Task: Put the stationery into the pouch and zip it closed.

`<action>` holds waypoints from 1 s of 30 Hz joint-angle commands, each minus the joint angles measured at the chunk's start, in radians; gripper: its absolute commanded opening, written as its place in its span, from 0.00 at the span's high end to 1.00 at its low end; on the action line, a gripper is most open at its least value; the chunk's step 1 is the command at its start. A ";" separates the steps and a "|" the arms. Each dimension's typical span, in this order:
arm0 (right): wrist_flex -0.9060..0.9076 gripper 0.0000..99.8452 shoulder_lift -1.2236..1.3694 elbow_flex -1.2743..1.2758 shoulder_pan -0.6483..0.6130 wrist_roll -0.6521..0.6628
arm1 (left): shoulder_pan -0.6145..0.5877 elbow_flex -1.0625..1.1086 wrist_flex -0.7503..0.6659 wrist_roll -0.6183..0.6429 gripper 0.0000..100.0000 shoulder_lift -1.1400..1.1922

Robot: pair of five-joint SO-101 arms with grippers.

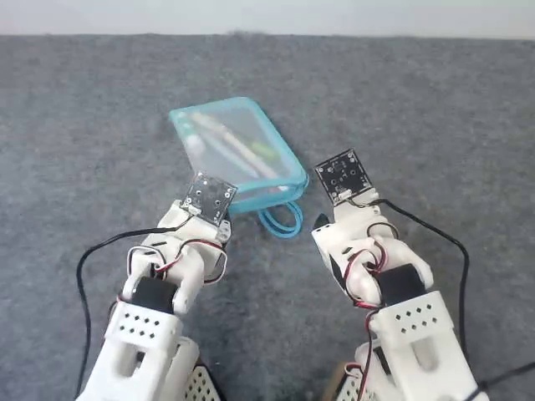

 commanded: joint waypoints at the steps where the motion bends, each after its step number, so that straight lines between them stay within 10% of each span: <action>1: -0.018 0.82 -0.027 0.003 -0.005 0.014 | 0.021 -0.064 0.052 -0.021 0.99 -0.015; 30: -0.323 0.82 0.789 -0.419 -0.209 -0.127 | -0.230 -0.157 0.034 0.290 0.99 -0.015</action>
